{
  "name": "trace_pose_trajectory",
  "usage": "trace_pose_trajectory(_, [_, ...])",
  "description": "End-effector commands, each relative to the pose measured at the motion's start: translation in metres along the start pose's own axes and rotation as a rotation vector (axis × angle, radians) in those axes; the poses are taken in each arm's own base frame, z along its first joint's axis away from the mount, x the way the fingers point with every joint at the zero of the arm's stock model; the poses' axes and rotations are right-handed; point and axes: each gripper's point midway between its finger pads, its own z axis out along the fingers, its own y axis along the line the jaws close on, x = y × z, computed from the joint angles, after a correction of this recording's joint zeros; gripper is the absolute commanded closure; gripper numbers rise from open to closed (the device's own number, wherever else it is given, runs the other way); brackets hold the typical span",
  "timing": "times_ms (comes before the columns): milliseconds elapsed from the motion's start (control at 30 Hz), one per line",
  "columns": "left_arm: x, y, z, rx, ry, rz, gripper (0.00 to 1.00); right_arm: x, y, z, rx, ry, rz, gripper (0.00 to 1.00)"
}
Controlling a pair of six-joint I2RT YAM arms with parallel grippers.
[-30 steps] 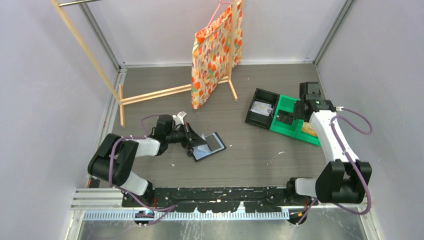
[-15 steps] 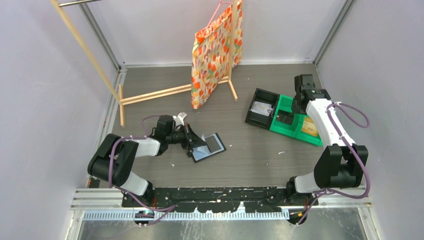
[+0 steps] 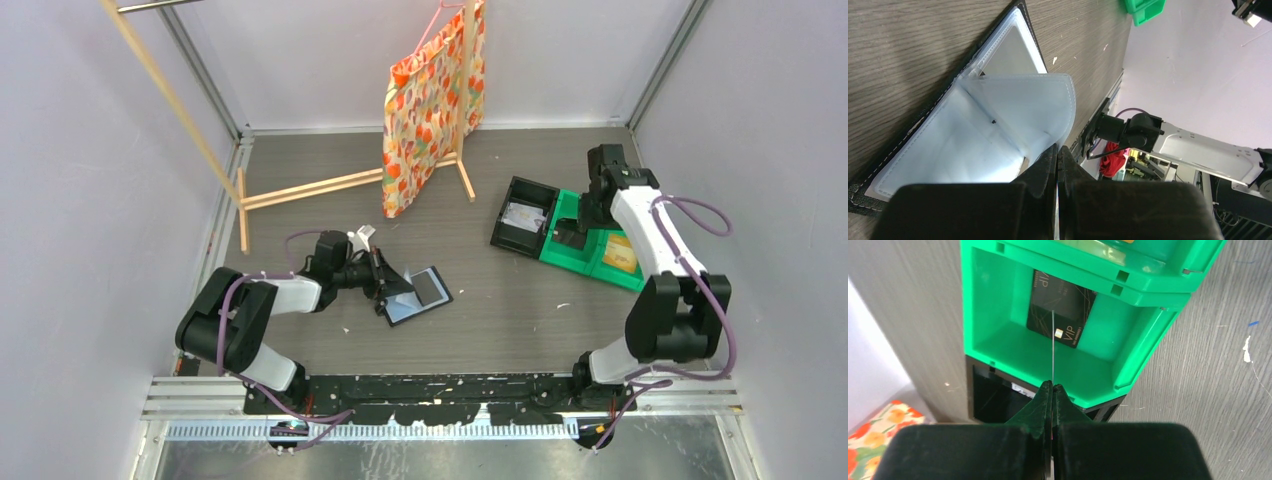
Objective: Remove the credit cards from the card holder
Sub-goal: Place the credit card in the storage box.
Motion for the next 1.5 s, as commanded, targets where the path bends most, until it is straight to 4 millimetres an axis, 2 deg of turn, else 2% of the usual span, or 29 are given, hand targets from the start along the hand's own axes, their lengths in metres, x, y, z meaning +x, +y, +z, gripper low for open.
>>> trace_pose_trajectory(0, [-0.004, -0.016, -0.001, 0.043, -0.011, 0.061, 0.99, 0.01, -0.002, 0.005, 0.081, 0.047, -0.068, 0.99])
trace_pose_trajectory(133, [-0.004, -0.016, -0.001, 0.042, -0.013, 0.065, 0.99, 0.008, -0.003, 0.005, 0.093, 0.036, -0.076, 0.99])
trace_pose_trajectory(467, [-0.003, -0.017, 0.0, 0.044, -0.01, 0.068, 0.99, -0.014, -0.008, -0.016, 0.057, -0.038, -0.066, 0.99])
trace_pose_trajectory(600, [-0.002, -0.018, 0.0, 0.044, -0.007, 0.069, 1.0, -0.023, -0.007, -0.024, 0.044, -0.069, -0.152, 0.99])
trace_pose_trajectory(833, [-0.002, -0.019, 0.0, 0.048, -0.006, 0.073, 0.99, -0.03, 0.011, -0.03, 0.013, -0.083, -0.579, 0.99])
trace_pose_trajectory(900, [-0.001, -0.019, 0.0, 0.048, -0.003, 0.072, 1.0, -0.039, 0.017, -0.034, 0.007, -0.13, -0.701, 0.99])
trace_pose_trajectory(1033, [-0.001, -0.018, 0.002, 0.046, -0.001, 0.072, 0.99, -0.045, 0.042, -0.044, -0.111, -0.172, -0.996, 0.99])
trace_pose_trajectory(1133, [-0.001, -0.018, 0.003, 0.049, 0.005, 0.07, 1.0, -0.05, 0.055, -0.046, -0.16, -0.225, -1.129, 0.99])
trace_pose_trajectory(1233, [0.0, -0.018, 0.004, 0.051, 0.009, 0.068, 0.99, -0.046, 0.067, -0.044, -0.204, -0.243, -1.252, 0.99])
trace_pose_trajectory(1333, [0.001, -0.018, 0.004, 0.052, 0.009, 0.069, 0.99, -0.023, 0.071, -0.038, -0.233, -0.21, -1.422, 0.99])
trace_pose_trajectory(1467, [0.003, -0.019, 0.004, 0.052, 0.01, 0.072, 0.99, -0.008, 0.073, -0.035, -0.249, -0.236, -1.664, 0.99])
